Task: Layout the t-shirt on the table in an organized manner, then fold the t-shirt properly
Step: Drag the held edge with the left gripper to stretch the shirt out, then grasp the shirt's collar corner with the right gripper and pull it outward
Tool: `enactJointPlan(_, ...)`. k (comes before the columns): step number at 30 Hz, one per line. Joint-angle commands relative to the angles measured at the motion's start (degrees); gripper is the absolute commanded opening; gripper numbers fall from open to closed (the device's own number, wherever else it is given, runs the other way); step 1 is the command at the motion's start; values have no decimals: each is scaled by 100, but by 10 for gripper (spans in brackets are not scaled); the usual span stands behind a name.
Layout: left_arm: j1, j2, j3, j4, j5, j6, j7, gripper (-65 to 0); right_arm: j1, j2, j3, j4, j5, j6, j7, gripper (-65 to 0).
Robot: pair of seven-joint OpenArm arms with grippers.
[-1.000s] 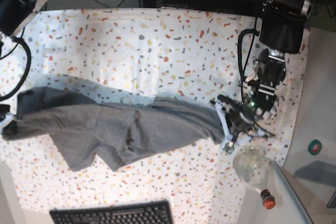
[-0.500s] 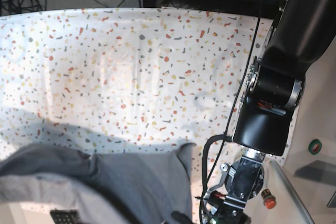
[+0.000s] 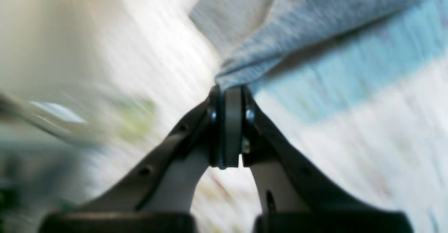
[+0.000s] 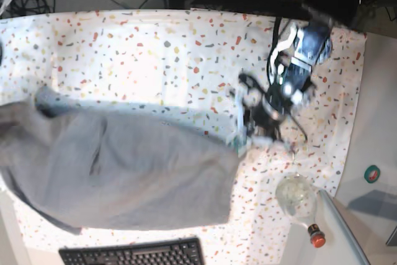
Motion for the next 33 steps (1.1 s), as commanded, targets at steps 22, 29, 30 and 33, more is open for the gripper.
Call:
enactJointPlan(22, 1854, 37, -1260, 546, -14, 11, -93, -650, -779, 145, 88, -1380, -31, -92, 1070, -650)
enactJointPlan(29, 1950, 46, -1234, 537, -49, 11, -84, -462, -665, 470, 106, -1354, -31, -92, 939, -272)
enactJointPlan(30, 2012, 46, -1269, 537, -58, 11, -84, -403, -736, 470, 150, -1239, -31, -92, 824, -276)
enactJointPlan(33, 2161, 37, -1533, 546, -58, 11, -128, -267, -894, 356, 633, -677, 13, -92, 455, -282)
